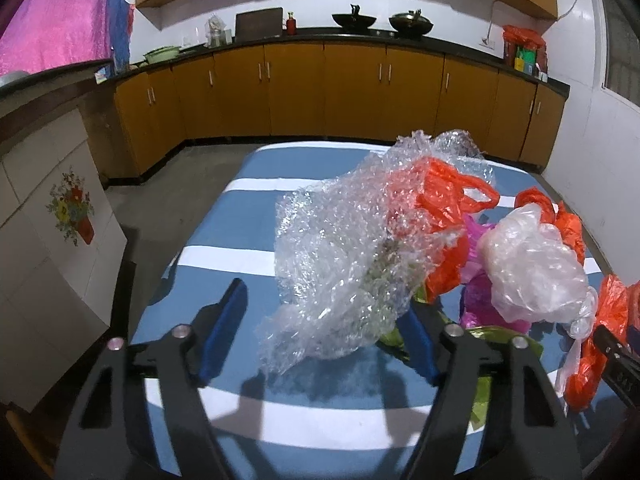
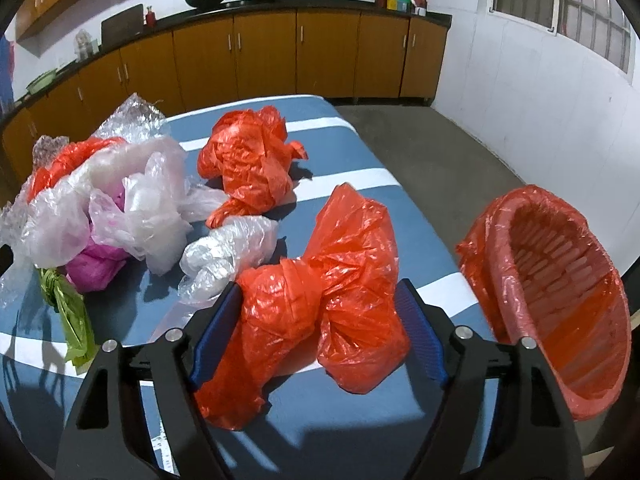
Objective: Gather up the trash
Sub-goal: 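Grasp the clear bubble wrap with the left tool while the right tool grasps a red bag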
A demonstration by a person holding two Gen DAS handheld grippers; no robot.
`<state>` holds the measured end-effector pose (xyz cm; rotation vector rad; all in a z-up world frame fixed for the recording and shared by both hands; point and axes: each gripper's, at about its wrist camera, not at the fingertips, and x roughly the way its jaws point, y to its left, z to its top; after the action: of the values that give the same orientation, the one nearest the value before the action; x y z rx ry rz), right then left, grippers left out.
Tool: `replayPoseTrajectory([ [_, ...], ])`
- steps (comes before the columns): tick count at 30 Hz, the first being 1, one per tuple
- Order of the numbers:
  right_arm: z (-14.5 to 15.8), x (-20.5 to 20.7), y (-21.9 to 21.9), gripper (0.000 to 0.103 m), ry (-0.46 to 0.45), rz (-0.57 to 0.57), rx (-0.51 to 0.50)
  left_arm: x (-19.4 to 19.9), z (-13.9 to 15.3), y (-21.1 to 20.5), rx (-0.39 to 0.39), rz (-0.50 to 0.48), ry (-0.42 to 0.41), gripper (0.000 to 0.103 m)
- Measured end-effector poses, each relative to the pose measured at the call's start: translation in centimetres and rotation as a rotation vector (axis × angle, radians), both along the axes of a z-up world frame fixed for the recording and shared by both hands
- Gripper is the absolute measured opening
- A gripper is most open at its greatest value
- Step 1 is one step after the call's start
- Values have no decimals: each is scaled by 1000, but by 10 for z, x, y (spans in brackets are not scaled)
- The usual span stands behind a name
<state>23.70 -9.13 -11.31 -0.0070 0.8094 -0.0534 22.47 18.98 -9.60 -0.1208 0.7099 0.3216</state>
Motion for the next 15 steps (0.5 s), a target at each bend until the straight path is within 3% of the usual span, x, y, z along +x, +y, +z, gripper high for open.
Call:
replayPoseTrajectory([
  [2, -3, 1, 1, 72, 15, 14, 9, 1, -3, 1, -10, -11, 5, 57],
  [7, -9, 0, 7, 56, 22, 60, 24, 4, -6, 4, -44, -52, 4, 19],
  [11, -8, -3, 12, 39, 18, 97, 25, 2, -2, 3, -35, -69, -14, 13],
  [15, -6, -5, 7, 34, 16, 106, 59, -5, 6, 3, -35, -70, -41, 11],
])
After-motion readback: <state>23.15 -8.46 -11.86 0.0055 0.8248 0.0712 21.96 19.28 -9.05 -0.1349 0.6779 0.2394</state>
